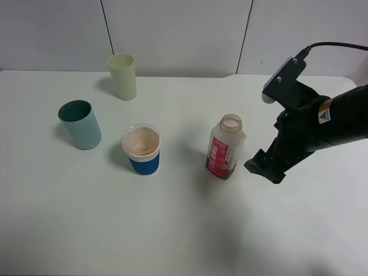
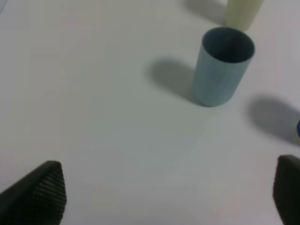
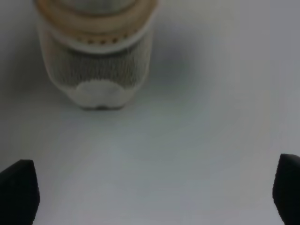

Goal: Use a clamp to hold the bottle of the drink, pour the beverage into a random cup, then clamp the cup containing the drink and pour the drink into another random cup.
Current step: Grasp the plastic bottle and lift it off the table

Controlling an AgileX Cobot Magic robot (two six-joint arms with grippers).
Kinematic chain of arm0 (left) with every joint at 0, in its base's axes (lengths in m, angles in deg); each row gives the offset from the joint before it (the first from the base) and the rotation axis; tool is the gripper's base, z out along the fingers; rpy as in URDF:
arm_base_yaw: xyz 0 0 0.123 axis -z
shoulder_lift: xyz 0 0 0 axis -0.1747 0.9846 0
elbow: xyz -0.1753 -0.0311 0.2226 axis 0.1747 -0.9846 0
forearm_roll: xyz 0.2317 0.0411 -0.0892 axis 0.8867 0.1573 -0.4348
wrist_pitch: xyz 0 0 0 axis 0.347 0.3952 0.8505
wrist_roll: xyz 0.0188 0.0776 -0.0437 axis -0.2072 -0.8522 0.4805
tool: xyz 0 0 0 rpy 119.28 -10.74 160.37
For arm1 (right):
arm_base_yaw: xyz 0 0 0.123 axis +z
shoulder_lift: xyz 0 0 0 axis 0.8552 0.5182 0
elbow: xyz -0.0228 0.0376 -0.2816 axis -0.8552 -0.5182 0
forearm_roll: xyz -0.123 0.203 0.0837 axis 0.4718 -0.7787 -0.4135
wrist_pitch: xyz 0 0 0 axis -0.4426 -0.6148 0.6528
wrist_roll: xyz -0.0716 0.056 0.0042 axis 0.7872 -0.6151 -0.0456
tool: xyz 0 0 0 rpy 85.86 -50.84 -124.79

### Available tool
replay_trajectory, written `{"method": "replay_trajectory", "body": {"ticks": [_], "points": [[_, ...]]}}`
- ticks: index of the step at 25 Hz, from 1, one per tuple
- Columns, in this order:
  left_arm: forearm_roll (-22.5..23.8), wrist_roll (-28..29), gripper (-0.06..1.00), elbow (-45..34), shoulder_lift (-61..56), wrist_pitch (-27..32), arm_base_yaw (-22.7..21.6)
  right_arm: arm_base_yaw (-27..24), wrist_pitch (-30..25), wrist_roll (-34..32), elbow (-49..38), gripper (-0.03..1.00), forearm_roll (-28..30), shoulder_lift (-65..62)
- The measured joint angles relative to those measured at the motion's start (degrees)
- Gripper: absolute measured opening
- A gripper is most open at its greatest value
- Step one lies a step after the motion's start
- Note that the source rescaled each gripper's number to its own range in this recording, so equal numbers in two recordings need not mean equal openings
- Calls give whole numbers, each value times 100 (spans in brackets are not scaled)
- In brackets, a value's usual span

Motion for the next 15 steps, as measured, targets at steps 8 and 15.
{"method": "replay_trajectory", "body": {"ticks": [8, 15], "points": [[0, 0, 66, 0, 0, 0, 0, 207, 8, -5, -469, 100, -83, 25], [0, 0, 66, 0, 0, 0, 0, 262, 439, -5, -544, 100, -83, 20]]}}
